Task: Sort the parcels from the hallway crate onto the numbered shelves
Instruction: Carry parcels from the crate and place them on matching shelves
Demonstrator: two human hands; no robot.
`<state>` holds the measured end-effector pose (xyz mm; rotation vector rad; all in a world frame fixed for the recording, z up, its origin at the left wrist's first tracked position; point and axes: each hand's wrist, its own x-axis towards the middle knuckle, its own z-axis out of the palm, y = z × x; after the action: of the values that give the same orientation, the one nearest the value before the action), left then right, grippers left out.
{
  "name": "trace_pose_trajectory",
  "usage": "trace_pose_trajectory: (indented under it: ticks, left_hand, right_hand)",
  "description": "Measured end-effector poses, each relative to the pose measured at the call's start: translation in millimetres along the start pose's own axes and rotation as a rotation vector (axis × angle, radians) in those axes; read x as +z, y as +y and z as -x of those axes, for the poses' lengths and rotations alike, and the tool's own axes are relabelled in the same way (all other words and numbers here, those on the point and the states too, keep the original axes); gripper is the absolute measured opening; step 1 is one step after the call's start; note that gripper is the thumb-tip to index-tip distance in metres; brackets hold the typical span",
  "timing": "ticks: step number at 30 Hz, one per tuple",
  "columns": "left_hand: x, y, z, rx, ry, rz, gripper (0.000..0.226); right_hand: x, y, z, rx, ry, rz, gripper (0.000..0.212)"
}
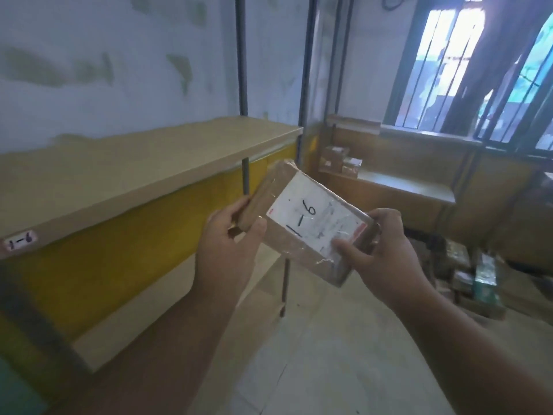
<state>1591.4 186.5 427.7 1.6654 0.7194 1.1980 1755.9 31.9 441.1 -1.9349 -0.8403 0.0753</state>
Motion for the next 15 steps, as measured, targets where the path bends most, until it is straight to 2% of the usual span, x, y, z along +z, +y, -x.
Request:
trace_pose_trajectory:
  ticks: [3, 7, 10, 15]
  left_hand:
    - [8.8, 7.9, -24.4, -0.022, 0.148, 0.044, 0.036]
    - [7.3, 40.4, -45.3, 0.056, 0.403, -0.171, 0.035]
    - [-15.8, 71.8, -64.1, 0.108, 0.532, -0.37, 0.033]
    - [-67.7, 126.4, -87.1, 0.039, 0.57, -0.564, 0.043]
  right_hand:
    - [6.5, 2.9, -50.1, -0.114, -0.048, -0.055, 0.052]
    - [29.8, -16.9, -111.0, -0.286, -0.269, -0.104, 0.051]
    - [49.2, -51.6, -130.3, -0.39, -0.368, -0.165, 0.036]
    - [80.0, -112.2, -136.9, -0.484, -0.509, -0.247, 0.029]
